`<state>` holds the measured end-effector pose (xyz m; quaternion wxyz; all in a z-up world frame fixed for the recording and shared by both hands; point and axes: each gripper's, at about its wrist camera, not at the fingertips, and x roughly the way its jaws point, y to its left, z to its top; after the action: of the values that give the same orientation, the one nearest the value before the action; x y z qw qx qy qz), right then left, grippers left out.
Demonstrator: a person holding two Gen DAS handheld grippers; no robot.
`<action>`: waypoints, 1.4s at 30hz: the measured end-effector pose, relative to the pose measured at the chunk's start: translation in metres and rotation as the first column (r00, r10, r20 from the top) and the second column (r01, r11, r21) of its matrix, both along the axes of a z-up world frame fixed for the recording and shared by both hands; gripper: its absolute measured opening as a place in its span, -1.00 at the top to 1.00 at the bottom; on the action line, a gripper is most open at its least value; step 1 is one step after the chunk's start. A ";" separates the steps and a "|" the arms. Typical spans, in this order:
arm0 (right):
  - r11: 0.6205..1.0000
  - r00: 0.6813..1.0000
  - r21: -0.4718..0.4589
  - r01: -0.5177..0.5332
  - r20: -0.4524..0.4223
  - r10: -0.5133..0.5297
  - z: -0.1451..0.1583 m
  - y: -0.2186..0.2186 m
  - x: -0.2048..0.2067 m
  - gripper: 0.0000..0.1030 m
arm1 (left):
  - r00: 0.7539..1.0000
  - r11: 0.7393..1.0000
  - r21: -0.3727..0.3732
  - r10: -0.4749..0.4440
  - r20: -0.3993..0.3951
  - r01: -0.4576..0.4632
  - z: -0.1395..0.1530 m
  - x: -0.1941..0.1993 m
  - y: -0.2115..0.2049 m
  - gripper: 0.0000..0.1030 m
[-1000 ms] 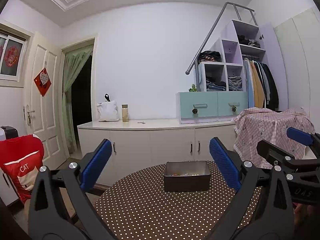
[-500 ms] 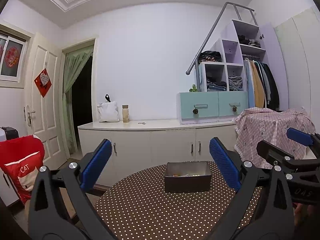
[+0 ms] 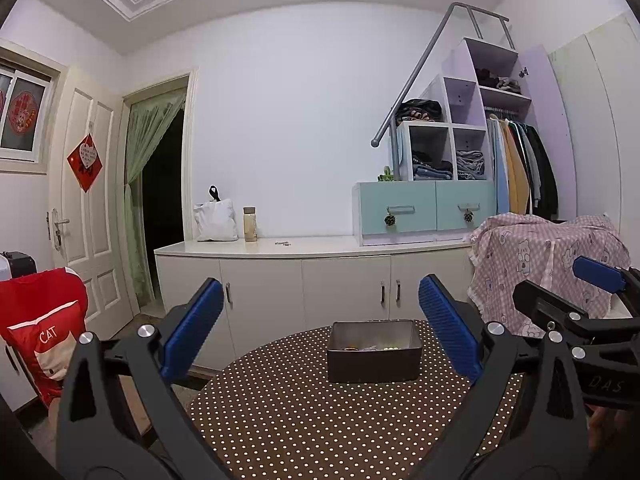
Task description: Organize jewelry
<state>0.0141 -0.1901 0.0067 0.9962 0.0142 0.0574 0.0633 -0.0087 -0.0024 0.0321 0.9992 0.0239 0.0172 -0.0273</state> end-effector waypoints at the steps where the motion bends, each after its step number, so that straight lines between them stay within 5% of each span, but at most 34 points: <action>1: 1.000 1.000 0.001 0.000 -0.001 0.000 0.000 0.000 0.000 -0.84 | 1.000 1.000 0.001 0.000 0.001 0.000 0.000 0.001 0.000 -0.87; 42: 1.000 0.999 0.030 0.006 -0.034 -0.005 -0.005 0.005 -0.003 -0.84 | 1.000 1.000 0.020 0.006 0.000 -0.006 -0.005 0.003 0.000 -0.87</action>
<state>0.0113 -0.1851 0.0017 0.9950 0.0302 0.0732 0.0614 -0.0060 -0.0025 0.0272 0.9990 0.0336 0.0178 -0.0243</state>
